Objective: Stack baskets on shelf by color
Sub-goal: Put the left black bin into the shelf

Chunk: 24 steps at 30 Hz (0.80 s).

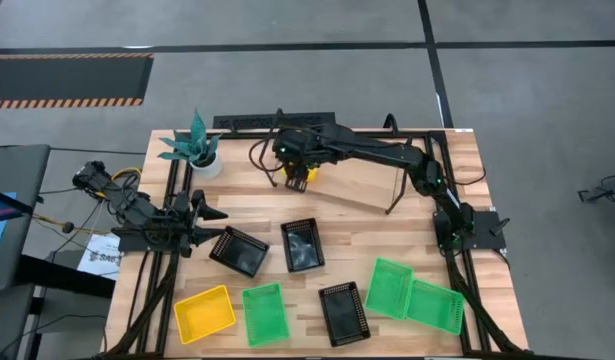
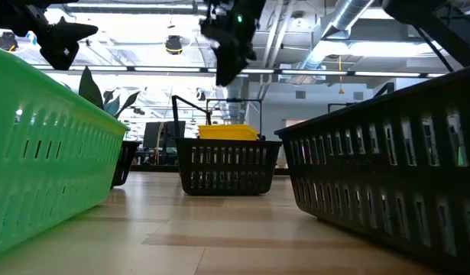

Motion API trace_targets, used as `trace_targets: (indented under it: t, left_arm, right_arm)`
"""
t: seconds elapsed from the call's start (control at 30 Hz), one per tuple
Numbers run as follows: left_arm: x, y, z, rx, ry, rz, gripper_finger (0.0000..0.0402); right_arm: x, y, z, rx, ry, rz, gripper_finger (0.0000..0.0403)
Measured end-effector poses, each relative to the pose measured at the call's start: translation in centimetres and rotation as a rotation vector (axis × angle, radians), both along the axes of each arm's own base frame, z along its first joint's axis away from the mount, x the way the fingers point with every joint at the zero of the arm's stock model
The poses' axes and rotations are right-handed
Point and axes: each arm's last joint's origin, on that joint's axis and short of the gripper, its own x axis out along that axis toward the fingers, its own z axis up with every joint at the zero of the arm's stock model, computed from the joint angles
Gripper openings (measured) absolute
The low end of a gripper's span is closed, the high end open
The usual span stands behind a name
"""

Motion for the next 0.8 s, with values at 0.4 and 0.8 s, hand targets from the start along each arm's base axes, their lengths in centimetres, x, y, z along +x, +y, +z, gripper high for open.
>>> trace_targets:
  t: [0.4, 0.8]
  left_arm:
    - [-0.1, -0.4, -0.2, -0.118, 0.034, -0.136, 0.0221]
    - [-0.2, -0.5, -1.2, -0.225, 0.147, -0.168, 0.0221]
  right_arm:
    - [3.2, 11.8, 0.7, 0.063, -0.254, 0.313, 0.0204]
    - [6.6, 21.5, -5.7, 0.028, -0.296, 0.559, 0.02]
